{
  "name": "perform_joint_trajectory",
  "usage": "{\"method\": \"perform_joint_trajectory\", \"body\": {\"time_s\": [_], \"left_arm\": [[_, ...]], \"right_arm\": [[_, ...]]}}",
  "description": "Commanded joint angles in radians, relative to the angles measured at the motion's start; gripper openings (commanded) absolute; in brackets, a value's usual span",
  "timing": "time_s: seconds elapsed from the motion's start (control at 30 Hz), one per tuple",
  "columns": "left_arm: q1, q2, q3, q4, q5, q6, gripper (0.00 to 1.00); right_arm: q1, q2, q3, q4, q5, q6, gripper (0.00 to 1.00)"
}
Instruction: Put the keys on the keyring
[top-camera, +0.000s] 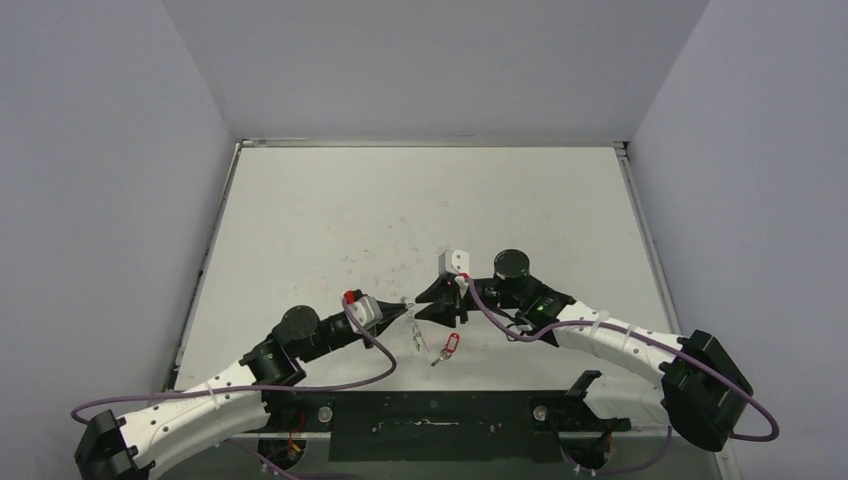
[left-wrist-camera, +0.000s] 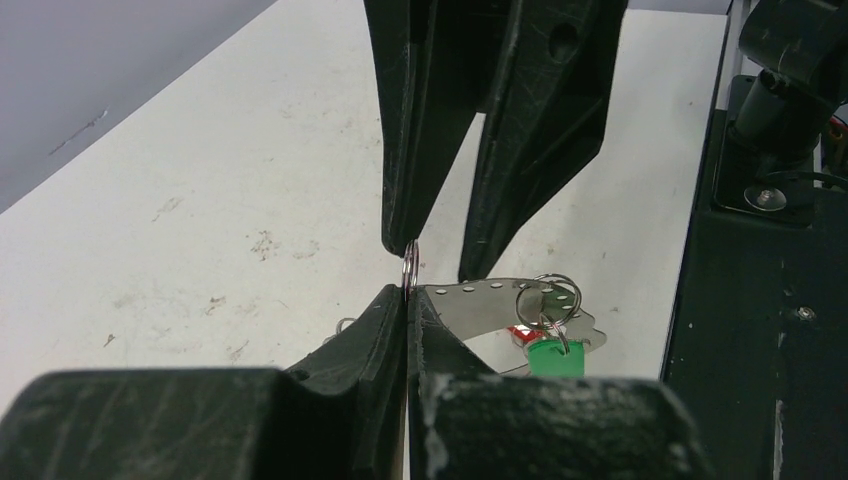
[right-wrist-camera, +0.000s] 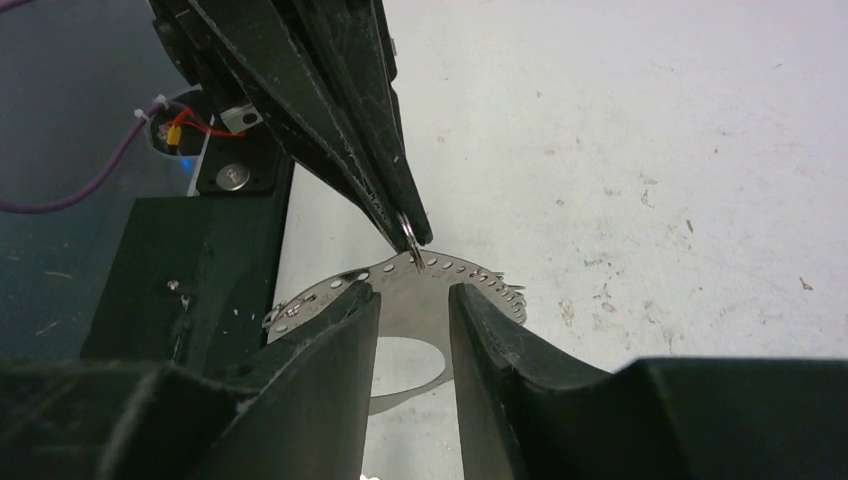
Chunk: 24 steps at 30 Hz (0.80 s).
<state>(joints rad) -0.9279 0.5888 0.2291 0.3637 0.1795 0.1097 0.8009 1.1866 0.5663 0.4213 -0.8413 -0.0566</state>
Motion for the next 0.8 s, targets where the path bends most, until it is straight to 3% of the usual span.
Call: {"method": "perform_joint_trajectory", "body": {"time_s": [0.0, 0.23, 0.4, 0.63, 0.77], "left_arm": [[0.000, -0.019, 0.118, -0.152, -0.028, -0.001, 0.00], [0.000, 0.057, 0.265, -0.417, -0.012, 0.056, 0.00], [0.000, 0.146, 0.360, -0.550, 0.019, 0.106, 0.00], [0.000, 0.211, 0.398, -0.553, 0.054, 0.121, 0.00], [0.000, 0.217, 0.395, -0.536, 0.070, 0.123, 0.00]], "right_arm": [[0.004, -0.063, 0.084, -0.141, 0.009, -0.134, 0.35], [0.007, -0.073, 0.152, -0.286, 0.014, -0.238, 0.41], [0.023, -0.026, 0.181, -0.292, -0.018, -0.262, 0.32], [0.050, 0.046, 0.229, -0.356, -0.037, -0.315, 0.31], [0.054, 0.069, 0.236, -0.364, -0.029, -0.322, 0.25]]}}
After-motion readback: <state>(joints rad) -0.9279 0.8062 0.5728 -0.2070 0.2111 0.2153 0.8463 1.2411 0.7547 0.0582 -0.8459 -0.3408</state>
